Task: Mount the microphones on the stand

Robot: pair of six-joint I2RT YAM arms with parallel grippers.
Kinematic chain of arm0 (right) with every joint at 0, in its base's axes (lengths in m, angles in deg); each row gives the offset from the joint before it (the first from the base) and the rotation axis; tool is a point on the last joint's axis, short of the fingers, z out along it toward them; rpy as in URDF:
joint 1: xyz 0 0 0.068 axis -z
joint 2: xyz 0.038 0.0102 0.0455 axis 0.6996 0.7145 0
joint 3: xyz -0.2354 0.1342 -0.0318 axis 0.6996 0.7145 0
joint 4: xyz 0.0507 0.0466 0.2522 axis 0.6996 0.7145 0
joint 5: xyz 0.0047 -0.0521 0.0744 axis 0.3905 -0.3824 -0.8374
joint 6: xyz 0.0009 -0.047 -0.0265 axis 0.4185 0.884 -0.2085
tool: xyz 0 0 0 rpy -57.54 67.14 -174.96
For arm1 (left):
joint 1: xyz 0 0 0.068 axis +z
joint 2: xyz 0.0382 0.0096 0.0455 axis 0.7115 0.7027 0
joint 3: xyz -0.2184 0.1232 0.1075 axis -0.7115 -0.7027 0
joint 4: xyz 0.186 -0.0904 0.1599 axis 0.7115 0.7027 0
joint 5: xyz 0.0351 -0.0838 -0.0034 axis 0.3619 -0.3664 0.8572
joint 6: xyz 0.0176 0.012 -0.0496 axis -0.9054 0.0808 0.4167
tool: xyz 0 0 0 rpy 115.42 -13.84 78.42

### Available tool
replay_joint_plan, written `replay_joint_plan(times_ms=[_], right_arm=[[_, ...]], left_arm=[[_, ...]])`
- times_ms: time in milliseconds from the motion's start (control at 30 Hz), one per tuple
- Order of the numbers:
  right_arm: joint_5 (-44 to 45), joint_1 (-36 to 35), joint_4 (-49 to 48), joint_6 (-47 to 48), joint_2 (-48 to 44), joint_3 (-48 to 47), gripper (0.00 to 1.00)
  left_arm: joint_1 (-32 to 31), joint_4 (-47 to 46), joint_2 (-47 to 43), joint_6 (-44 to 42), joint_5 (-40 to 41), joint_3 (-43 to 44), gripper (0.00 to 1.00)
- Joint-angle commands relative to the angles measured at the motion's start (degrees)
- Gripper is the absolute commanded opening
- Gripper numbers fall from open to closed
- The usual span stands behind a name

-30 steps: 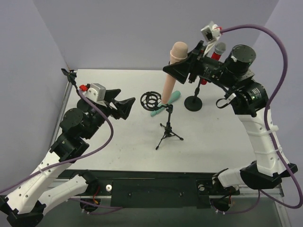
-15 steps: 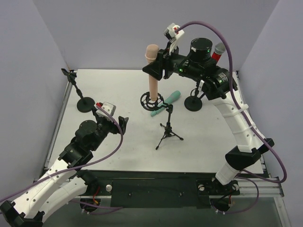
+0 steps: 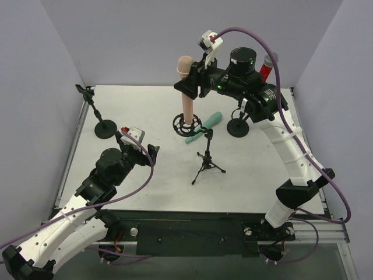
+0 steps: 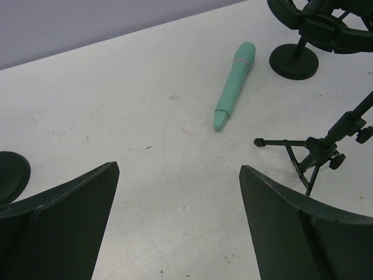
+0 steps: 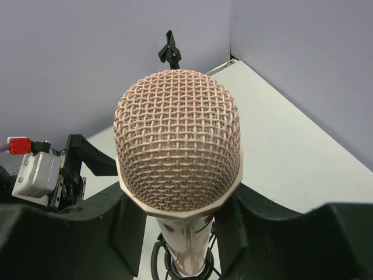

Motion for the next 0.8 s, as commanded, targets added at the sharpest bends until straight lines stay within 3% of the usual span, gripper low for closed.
replay_joint_plan(times_ms=[0,333,567,767], right_arm=[[0.5,-1.3,-3.9,-0.2,1.3,-1.0,0.01],[-0.5,-1.7,-0.6,5.9,-0.7,4.3,0.04],[-6.4,-1.4,2.8,10.8,-4.5,10.9,0.08],[-6.9,-1.2,3.7,11.3,-5.9,14.5,0.39]], left_arm=[[0.4,-3.8,-1.4,0.9,-1.1,0.1,0.96],[0.3,-4.0,-2.0,1.6,-1.6,-0.3,0.96],[0.3,-4.9,-1.7,2.7,-2.7,-0.5,0.96],[0.3,-4.5,-2.9,4.1,-3.1,-1.0,0.96]])
